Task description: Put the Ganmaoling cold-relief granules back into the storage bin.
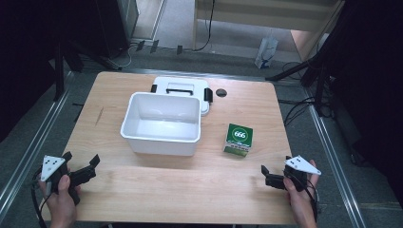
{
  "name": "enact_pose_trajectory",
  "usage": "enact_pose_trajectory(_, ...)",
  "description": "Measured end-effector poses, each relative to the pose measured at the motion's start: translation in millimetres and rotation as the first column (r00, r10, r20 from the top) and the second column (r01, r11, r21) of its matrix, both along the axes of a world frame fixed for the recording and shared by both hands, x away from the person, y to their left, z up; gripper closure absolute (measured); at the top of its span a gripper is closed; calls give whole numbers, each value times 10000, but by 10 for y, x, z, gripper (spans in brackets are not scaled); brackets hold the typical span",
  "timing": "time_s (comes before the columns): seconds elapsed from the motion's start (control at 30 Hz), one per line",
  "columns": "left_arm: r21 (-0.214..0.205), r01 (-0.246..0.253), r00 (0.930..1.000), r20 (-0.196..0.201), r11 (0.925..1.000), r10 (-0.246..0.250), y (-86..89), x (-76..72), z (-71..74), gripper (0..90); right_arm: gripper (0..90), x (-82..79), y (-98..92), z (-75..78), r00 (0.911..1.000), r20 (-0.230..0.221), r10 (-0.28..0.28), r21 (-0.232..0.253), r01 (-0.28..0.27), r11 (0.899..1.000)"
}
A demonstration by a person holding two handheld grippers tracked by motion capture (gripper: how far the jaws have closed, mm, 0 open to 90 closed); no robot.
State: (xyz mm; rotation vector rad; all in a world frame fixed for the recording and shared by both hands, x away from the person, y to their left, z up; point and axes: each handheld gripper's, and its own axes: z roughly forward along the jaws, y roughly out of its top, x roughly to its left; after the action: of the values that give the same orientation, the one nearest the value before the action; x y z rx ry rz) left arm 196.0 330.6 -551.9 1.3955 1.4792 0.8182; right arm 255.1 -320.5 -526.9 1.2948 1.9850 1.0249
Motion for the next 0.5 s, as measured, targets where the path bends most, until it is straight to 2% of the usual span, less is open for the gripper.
enact_pose_trajectory(0.07,-26,37,10000,1,10000,-37,3,1,-1,0,0,53,35,46,9992,-246,330,-608,-344,9976)
enact_pose_trajectory(0.13,-25,107,9999,-1,9999,-107,8,4,-2,0,0,119,62,100,9963,-572,639,-962,-692,9930)
enact_pose_trajectory(0.17,-25,107,9999,-1,9999,-107,8,4,-2,1,0,119,62,100,9963,-572,639,-962,-692,9930)
enact_pose_trajectory(0.2,-35,131,9999,-10,9999,-131,7,4,-1,0,0,202,90,159,9878,-1097,1103,-1249,-1238,9844)
enact_pose_trajectory(0.23,-33,141,9999,-3,9999,-141,8,3,-1,1,0,225,102,179,9805,-1395,1384,-1295,-1566,9791)
enact_pose_trajectory(0.27,-33,140,9999,8,9999,-140,9,3,-2,1,0,262,126,206,9676,-1760,1810,-1451,-2073,9674)
enact_pose_trajectory(0.3,-52,144,9999,19,9999,-144,11,3,-3,0,0,286,141,220,9598,-1966,2003,-1653,-2339,9581)
enact_pose_trajectory(0.43,-69,158,9999,17,9999,-158,12,4,-3,1,0,423,225,296,9249,-2912,2444,-2717,-3249,9059)
enact_pose_trajectory(0.47,-66,167,9999,16,9998,-167,12,4,-3,1,0,449,245,308,9170,-3103,2508,-2842,-3412,8960)
enact_pose_trajectory(0.5,-62,167,9999,14,9998,-167,12,4,-3,0,0,489,279,330,9036,-3400,2608,-3123,-3700,8750)
